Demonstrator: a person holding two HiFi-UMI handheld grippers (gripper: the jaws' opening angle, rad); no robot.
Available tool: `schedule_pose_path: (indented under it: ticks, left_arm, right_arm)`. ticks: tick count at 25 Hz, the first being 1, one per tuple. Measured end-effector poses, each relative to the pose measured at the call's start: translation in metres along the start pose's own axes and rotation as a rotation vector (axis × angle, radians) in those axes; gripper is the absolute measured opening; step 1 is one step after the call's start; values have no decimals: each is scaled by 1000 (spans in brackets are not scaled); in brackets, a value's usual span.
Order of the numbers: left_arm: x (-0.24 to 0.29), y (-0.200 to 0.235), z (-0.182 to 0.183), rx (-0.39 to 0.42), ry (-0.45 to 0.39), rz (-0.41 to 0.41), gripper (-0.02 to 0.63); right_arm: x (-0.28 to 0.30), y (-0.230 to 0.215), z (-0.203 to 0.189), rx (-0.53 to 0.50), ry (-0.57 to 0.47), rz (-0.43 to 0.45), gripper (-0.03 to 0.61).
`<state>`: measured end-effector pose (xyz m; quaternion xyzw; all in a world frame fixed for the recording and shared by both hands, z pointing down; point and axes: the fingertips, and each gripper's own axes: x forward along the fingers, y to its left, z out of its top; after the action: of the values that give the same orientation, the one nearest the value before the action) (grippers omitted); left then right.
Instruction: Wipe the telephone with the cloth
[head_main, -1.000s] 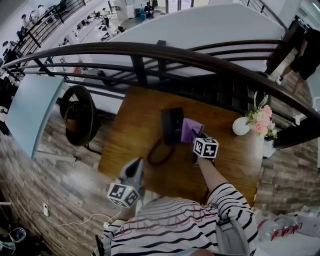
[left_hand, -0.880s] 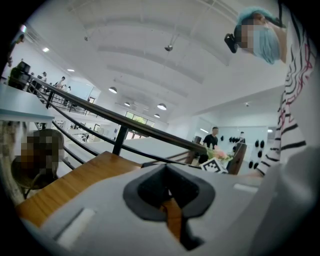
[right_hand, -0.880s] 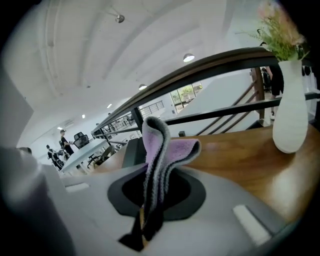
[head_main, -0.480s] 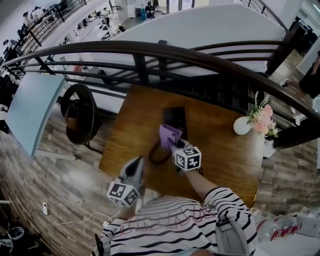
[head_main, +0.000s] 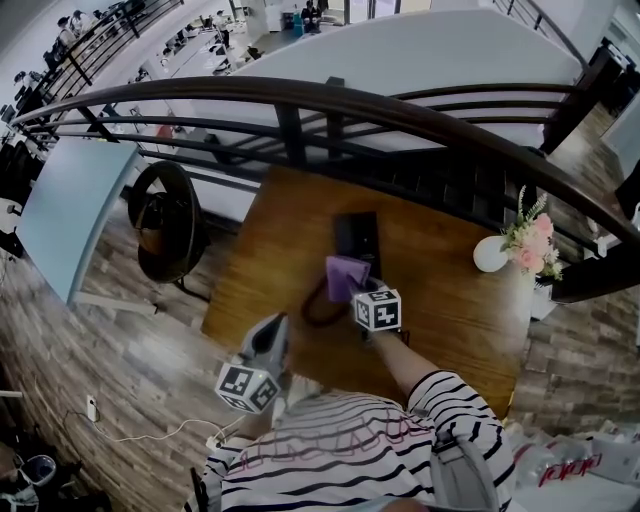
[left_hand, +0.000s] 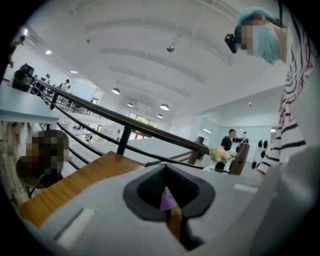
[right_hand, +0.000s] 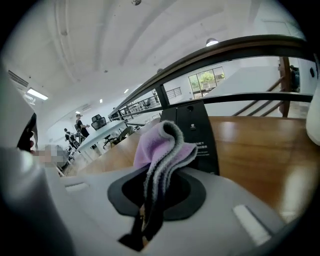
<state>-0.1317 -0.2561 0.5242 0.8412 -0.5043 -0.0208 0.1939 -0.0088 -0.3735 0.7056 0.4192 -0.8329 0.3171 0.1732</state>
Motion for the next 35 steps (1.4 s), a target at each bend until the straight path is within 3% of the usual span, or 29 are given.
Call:
schedule_pose_path:
  ticks: [14,20,26,35]
  left_arm:
    - [17,-14,0,0,11,-46,2]
    - [17,-18,-1,2,14,-63,2]
    - [19,-21,0,2,8,-75,2]
    - [13,-18,16,23,-33,-75,2]
  right_arm:
    - [-47,-94,8,18,-16,-207,37]
    - [-66,-109,2,41,-26,-259,37]
    - [-75,-86,12,73,-86,-205,37]
    - [-115,-26,48,94,-262,-98,37]
